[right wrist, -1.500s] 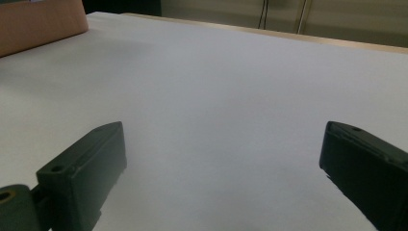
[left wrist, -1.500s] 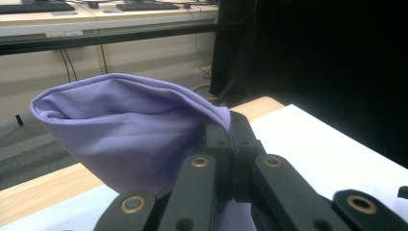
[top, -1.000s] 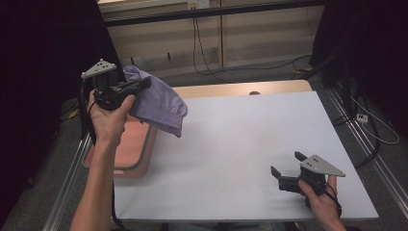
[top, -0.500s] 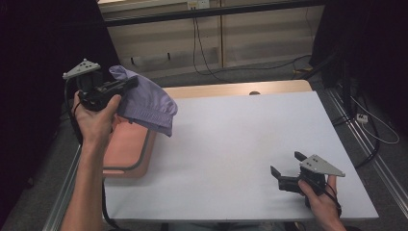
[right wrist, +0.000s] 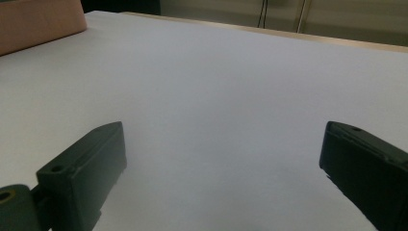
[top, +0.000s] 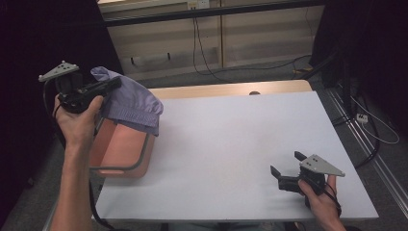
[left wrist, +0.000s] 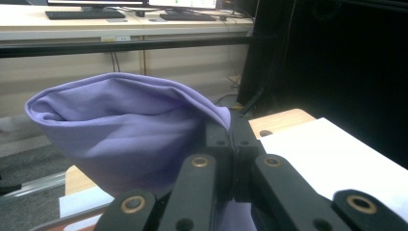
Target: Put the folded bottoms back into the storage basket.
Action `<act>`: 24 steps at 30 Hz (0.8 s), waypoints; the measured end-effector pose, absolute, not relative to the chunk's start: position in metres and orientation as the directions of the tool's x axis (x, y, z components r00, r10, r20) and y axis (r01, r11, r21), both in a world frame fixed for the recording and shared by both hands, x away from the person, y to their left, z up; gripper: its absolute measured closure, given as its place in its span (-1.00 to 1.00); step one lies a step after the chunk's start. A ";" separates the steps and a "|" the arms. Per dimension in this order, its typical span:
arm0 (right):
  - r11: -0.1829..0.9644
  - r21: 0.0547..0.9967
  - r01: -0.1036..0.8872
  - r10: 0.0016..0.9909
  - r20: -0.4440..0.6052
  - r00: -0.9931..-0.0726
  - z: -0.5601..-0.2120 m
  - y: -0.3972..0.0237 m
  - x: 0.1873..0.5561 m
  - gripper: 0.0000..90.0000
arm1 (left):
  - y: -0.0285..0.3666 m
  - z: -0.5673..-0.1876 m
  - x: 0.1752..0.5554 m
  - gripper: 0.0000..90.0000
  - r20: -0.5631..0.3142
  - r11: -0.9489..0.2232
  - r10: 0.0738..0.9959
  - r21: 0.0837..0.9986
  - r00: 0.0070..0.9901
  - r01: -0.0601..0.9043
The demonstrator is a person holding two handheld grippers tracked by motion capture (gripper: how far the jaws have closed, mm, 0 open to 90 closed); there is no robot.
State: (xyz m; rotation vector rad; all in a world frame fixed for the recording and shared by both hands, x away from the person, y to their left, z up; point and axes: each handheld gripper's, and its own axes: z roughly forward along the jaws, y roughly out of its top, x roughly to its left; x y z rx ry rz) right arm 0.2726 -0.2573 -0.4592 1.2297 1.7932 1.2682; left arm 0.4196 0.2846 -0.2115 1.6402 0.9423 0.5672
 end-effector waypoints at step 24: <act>0.112 0.935 0.337 0.925 0.026 -0.380 -0.460 -0.256 0.274 -0.95 | 0.323 -0.229 0.416 0.99 -0.110 -0.075 0.855 0.940 0.507 0.332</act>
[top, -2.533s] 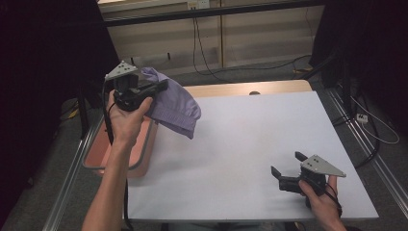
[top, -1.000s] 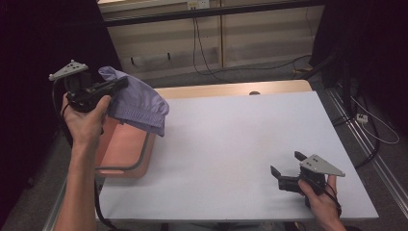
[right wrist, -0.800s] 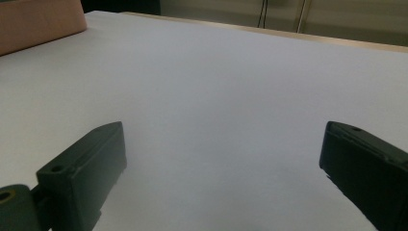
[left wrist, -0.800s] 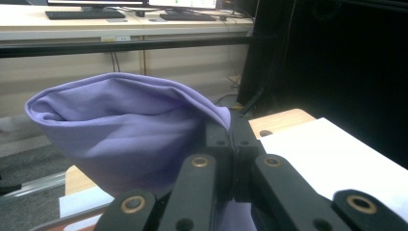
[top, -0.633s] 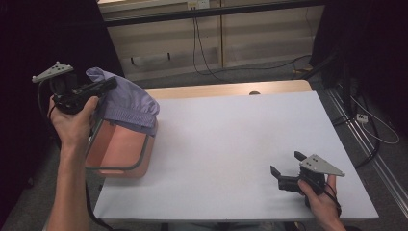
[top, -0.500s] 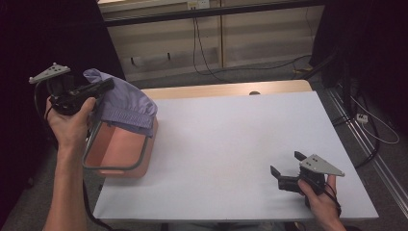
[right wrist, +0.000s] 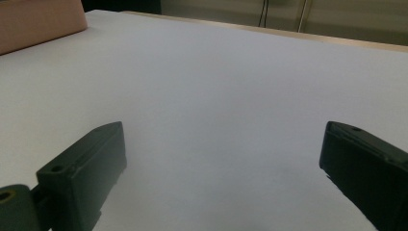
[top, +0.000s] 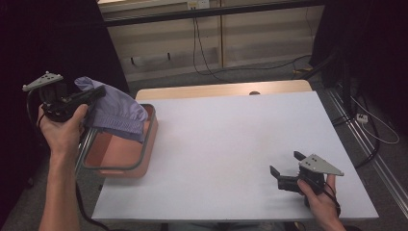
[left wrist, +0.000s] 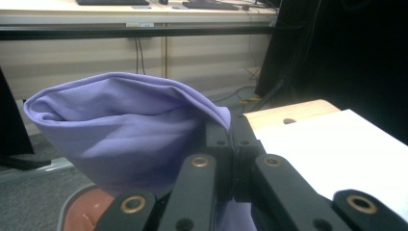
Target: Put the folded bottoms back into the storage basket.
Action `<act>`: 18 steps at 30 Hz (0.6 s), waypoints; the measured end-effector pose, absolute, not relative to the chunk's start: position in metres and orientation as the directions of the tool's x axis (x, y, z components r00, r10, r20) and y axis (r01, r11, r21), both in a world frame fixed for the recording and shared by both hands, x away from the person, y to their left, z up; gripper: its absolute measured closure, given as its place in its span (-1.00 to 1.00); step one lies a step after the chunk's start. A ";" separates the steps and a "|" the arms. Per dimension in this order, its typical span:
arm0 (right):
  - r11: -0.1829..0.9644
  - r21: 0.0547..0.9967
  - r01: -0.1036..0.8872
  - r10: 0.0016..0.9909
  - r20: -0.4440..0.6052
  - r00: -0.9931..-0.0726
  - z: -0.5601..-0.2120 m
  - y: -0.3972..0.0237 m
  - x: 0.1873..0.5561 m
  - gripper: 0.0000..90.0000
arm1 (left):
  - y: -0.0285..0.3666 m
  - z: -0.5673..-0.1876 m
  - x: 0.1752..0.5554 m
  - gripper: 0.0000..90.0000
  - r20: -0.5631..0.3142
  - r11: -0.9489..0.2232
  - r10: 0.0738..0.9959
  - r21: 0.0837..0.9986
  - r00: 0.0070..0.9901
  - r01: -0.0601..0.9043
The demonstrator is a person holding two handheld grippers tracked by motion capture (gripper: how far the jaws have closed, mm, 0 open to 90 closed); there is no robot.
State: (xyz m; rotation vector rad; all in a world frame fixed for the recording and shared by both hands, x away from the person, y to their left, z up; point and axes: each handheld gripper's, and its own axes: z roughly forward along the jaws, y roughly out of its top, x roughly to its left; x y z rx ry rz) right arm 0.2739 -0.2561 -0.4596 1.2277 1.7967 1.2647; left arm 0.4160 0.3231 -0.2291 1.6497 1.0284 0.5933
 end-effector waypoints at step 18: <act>0.113 0.935 0.337 0.924 0.025 -0.381 -0.460 -0.256 0.274 -0.95 | 0.342 -0.253 0.421 0.99 -0.133 -0.073 0.869 0.919 0.476 0.389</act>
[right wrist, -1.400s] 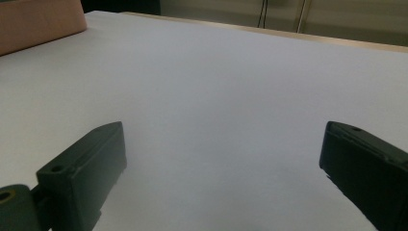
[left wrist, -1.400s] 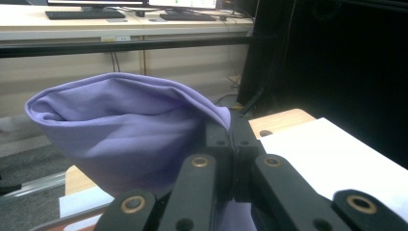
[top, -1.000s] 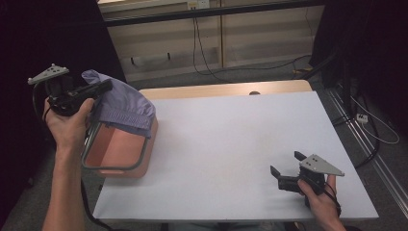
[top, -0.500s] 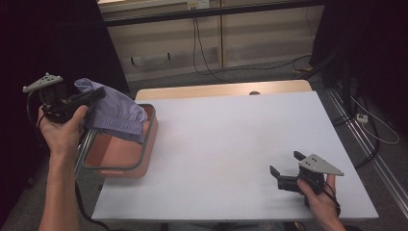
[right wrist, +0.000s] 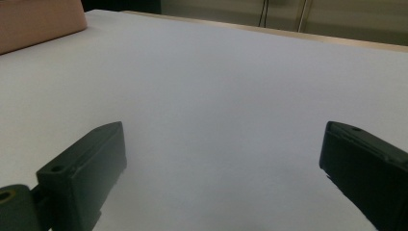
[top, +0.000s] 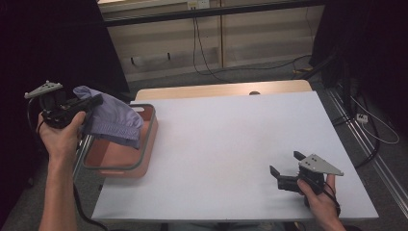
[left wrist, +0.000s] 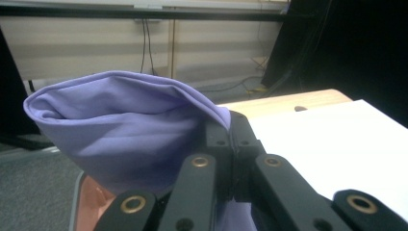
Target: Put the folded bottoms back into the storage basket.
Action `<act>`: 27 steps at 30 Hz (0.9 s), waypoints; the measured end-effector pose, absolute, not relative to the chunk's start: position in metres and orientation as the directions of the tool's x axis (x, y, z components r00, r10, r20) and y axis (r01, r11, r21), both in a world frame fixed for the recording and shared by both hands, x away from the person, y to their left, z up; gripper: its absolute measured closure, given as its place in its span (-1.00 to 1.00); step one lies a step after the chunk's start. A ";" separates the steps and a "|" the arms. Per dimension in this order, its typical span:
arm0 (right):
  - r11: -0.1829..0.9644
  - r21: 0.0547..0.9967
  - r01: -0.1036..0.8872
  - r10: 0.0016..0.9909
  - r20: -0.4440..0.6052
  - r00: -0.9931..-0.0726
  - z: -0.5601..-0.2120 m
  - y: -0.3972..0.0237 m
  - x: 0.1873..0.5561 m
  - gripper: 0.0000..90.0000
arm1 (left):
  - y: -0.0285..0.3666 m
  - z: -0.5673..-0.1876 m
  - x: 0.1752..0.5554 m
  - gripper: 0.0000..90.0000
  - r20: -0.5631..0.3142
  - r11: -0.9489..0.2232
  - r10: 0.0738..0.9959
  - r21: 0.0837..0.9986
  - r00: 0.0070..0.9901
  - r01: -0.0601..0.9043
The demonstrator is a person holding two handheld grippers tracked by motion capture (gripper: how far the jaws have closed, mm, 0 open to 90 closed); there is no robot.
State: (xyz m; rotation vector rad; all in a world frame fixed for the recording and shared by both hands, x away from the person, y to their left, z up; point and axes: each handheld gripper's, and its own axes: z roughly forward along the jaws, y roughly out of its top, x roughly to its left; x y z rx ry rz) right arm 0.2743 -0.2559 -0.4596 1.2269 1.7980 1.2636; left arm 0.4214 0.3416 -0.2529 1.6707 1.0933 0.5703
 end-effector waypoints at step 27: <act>0.113 0.935 0.336 0.923 0.026 -0.383 -0.460 -0.256 0.275 -0.95 | 0.338 -0.291 0.436 0.99 -0.155 -0.105 0.856 0.882 0.493 0.460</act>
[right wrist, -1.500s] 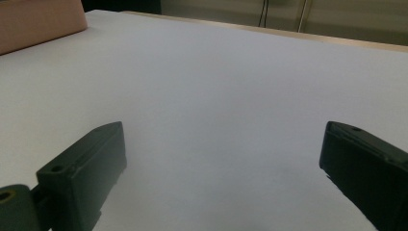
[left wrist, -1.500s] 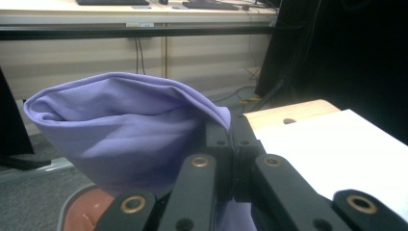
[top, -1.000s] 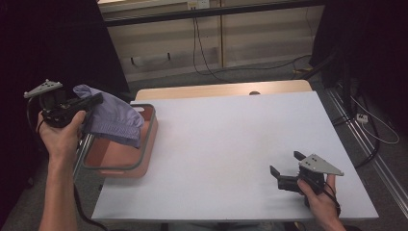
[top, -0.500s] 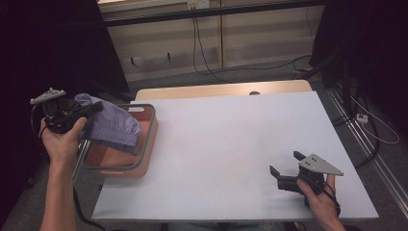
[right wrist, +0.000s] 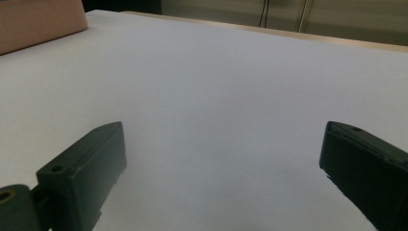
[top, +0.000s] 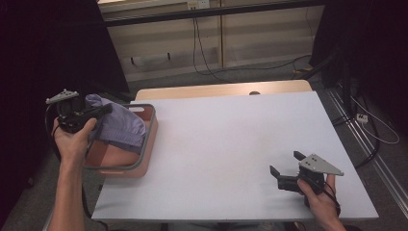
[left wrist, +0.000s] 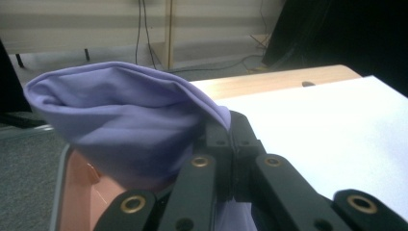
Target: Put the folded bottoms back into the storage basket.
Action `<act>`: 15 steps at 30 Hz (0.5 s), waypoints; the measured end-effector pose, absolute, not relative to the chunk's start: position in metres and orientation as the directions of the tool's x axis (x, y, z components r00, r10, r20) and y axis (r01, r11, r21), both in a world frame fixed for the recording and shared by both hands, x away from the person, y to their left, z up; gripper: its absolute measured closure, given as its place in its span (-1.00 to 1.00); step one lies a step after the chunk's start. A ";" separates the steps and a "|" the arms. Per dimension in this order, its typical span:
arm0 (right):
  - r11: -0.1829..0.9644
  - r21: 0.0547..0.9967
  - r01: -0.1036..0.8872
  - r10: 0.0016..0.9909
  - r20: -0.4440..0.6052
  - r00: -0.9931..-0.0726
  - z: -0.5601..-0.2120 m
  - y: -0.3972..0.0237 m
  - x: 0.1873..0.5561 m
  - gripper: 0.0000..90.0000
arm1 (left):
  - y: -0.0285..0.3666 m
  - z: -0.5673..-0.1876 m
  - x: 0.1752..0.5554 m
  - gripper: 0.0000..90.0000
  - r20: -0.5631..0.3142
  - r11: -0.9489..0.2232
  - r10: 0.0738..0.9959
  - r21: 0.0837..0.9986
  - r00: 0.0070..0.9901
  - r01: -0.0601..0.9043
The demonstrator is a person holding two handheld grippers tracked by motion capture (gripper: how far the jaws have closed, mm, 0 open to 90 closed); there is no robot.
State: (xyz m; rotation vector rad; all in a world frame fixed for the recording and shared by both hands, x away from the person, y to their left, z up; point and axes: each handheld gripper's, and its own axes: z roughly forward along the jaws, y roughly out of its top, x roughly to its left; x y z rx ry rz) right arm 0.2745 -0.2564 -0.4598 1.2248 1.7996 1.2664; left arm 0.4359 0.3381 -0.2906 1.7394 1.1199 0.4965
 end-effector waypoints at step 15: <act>0.113 0.933 0.340 0.924 0.028 -0.382 -0.460 -0.255 0.276 -0.95 | 0.365 -0.335 0.448 0.99 -0.208 -0.097 0.888 0.787 0.411 0.609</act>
